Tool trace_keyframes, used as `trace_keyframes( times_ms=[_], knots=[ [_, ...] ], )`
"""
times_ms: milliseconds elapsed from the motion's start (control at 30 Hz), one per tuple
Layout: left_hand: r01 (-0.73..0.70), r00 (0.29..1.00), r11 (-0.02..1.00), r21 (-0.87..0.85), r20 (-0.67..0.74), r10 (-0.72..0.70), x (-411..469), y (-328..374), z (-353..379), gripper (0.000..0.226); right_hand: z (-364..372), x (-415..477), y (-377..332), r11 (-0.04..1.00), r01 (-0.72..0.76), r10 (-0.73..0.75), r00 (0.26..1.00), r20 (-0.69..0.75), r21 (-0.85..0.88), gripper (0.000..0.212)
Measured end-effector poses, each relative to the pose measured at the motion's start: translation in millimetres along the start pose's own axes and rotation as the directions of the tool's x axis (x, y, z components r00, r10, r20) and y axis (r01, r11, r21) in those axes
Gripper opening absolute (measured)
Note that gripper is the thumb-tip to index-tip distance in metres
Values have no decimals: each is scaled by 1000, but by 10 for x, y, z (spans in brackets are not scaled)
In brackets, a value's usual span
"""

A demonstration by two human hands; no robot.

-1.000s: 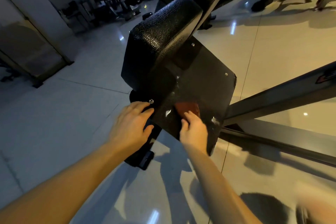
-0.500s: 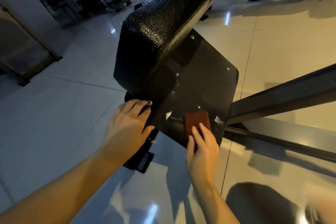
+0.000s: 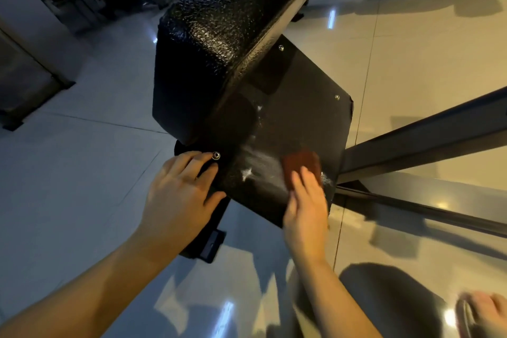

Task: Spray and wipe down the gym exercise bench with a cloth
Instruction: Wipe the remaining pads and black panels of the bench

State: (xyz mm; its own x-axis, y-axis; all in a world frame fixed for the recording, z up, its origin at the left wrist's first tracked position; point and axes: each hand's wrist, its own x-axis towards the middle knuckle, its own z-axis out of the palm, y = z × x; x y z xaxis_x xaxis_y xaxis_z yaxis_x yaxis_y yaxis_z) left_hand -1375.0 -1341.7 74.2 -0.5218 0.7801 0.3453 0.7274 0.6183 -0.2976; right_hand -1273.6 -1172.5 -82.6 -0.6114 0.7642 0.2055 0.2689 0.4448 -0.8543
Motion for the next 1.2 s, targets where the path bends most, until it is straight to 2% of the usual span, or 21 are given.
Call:
trace_keyframes(
  times_ms=[67,167,267,367,433,467,500,567,633,733,800,867,967,1100,1133,1200],
  knots=[
    [-3,1000,1000,-6,-18,3,6,-4,15,52,-66,-92,159,976,-218,219,975,-25,24,49],
    [2,1000,1000,2,2,-2,22,6,32,52,19,-19,-156,930,-365,365,931,-7,44,51],
    [16,999,1000,14,37,-16,17,11,41,53,173,153,-677,964,-242,238,970,45,111,58],
    [30,999,999,16,39,-31,15,27,16,54,170,452,-848,980,20,-49,988,144,198,54],
    [32,999,999,13,26,-32,25,41,-1,54,103,660,-647,980,175,-189,964,187,90,51],
    [31,999,999,11,24,-32,28,43,-6,53,68,688,-487,979,205,-204,962,181,14,52],
    [32,999,999,13,25,-33,31,39,-4,54,24,655,-319,986,165,-158,975,156,-36,52],
    [35,999,999,21,29,-36,29,36,-4,55,-43,477,-32,997,-31,36,996,78,-70,51],
    [35,999,999,22,21,-35,20,41,-6,55,-54,280,77,983,-172,174,984,28,-71,49],
    [26,1000,999,28,16,-27,21,60,-22,55,-96,215,47,956,-287,288,957,-9,62,44],
    [33,999,999,36,20,-33,23,66,-26,55,-143,284,84,952,-281,288,957,-41,124,39],
    [38,999,998,43,29,-39,20,72,-36,53,-173,374,164,967,-247,251,966,-58,59,40],
    [58,997,997,48,46,-60,24,85,-39,52,-174,559,151,945,-325,326,943,-68,26,44],
    [79,996,995,64,24,-81,1,166,-47,51,-138,786,-80,875,-474,482,871,-89,104,35],
    [83,996,994,68,11,-84,-3,180,-51,51,-123,845,-188,867,-479,491,867,-82,135,35],
    [89,996,993,83,3,-90,5,199,-64,52,-50,947,-480,888,-406,423,905,-39,215,34]
  ],
)
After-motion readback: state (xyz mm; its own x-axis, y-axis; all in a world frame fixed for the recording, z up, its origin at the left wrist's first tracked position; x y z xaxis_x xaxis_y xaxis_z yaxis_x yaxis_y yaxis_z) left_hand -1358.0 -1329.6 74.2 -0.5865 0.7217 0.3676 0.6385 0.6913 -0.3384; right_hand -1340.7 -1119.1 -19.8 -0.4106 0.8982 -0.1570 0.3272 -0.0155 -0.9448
